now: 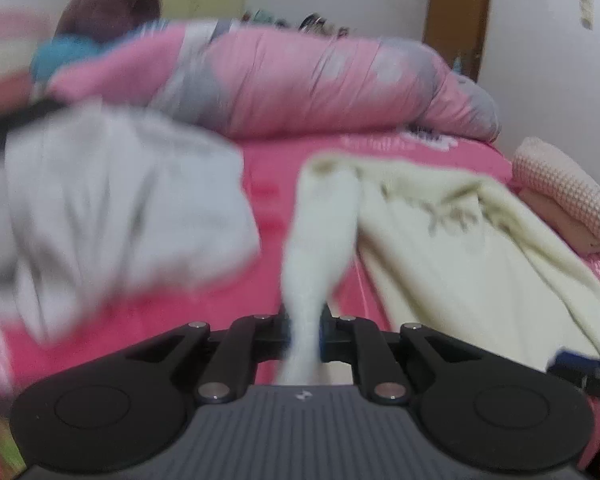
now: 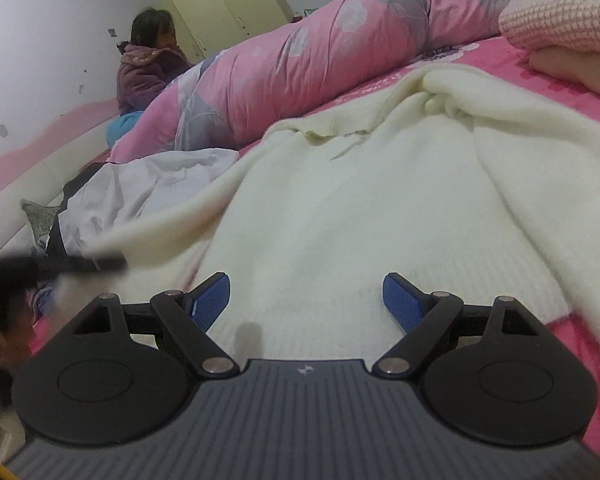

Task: Fold clothes
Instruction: 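Grasp a sweater sleeve with the right gripper and lift it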

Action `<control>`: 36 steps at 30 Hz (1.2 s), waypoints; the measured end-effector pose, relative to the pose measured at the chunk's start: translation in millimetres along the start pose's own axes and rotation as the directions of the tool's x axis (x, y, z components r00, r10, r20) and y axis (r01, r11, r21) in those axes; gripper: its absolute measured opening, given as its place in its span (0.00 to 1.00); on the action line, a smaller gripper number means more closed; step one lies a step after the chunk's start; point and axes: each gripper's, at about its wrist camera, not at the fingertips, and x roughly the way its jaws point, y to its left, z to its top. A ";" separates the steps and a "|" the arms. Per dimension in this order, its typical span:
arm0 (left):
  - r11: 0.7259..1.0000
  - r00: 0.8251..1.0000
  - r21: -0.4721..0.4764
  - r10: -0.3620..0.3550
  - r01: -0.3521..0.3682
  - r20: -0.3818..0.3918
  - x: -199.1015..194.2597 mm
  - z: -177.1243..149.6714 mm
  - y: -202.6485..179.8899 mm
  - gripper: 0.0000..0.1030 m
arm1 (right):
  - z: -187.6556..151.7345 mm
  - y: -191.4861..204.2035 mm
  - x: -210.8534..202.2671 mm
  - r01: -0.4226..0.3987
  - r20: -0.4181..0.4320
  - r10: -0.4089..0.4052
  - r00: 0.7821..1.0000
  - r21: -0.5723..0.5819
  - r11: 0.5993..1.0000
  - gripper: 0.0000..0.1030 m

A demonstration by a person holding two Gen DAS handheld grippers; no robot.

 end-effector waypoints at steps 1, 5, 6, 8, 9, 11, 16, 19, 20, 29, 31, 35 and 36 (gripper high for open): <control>0.999 1.000 0.026 0.018 -0.019 0.024 -2.7 24.8 8.0 0.11 | 1.0 -1.3 1.1 -0.003 0.002 0.003 1.000 0.000 1.000 0.81; 0.934 0.909 -0.033 0.354 -0.356 0.221 -9.0 141.3 67.4 0.24 | 0.9 -10.0 0.3 -0.015 0.017 0.014 1.000 0.023 1.000 0.81; 0.885 0.853 -0.039 0.458 -0.464 0.249 -3.8 158.4 76.5 0.48 | 0.7 -12.4 -0.1 -0.018 0.021 0.017 1.000 0.030 0.999 0.81; 0.754 0.717 -0.046 0.640 -0.655 0.278 12.2 174.3 88.5 0.74 | 0.3 -17.1 -1.0 -0.024 0.029 0.023 0.999 0.043 0.999 0.81; 0.719 0.682 -0.043 0.674 -0.693 0.282 19.3 174.0 92.4 0.82 | 0.2 -19.4 -1.5 -0.027 0.033 0.026 0.999 0.050 0.998 0.81; 0.722 0.697 -0.027 0.676 -0.691 0.240 33.5 162.2 98.3 0.87 | -1.0 -23.7 -1.8 -0.040 0.038 0.038 0.999 0.061 0.997 0.81; 0.780 0.769 -0.029 0.622 -0.625 0.144 40.6 125.2 90.5 0.87 | 1.5 -25.7 0.8 -0.054 0.026 0.052 0.998 0.050 0.997 0.81; 0.839 0.826 -0.060 0.544 -0.541 0.147 22.3 108.8 71.9 0.87 | 2.2 -26.3 0.7 -0.060 0.023 0.059 0.998 0.044 0.997 0.81; 0.865 0.852 -0.068 0.501 -0.497 0.153 14.0 104.4 62.6 0.87 | 2.4 -26.4 0.1 -0.062 0.022 0.061 0.998 0.042 0.997 0.81; 0.986 0.985 0.100 -0.143 0.133 0.099 -13.3 27.2 -78.4 0.87 | 17.0 -17.1 -69.1 -0.002 0.121 0.019 0.993 -0.141 0.990 0.81; 0.961 0.967 0.142 -0.248 0.237 0.061 -6.8 1.5 -104.7 0.87 | 20.6 -20.7 -96.3 0.068 0.154 -0.039 0.987 -0.187 0.980 0.81; 0.916 0.943 0.234 -0.333 0.325 -0.003 10.4 -47.8 -150.6 0.87 | 19.1 -46.7 -132.1 0.253 0.135 -0.228 0.964 -0.209 0.945 0.83; 0.910 0.942 0.254 -0.336 0.327 -0.010 13.6 -58.8 -159.8 0.87 | 16.6 -54.2 -135.7 0.292 0.107 -0.275 0.956 -0.211 0.933 0.85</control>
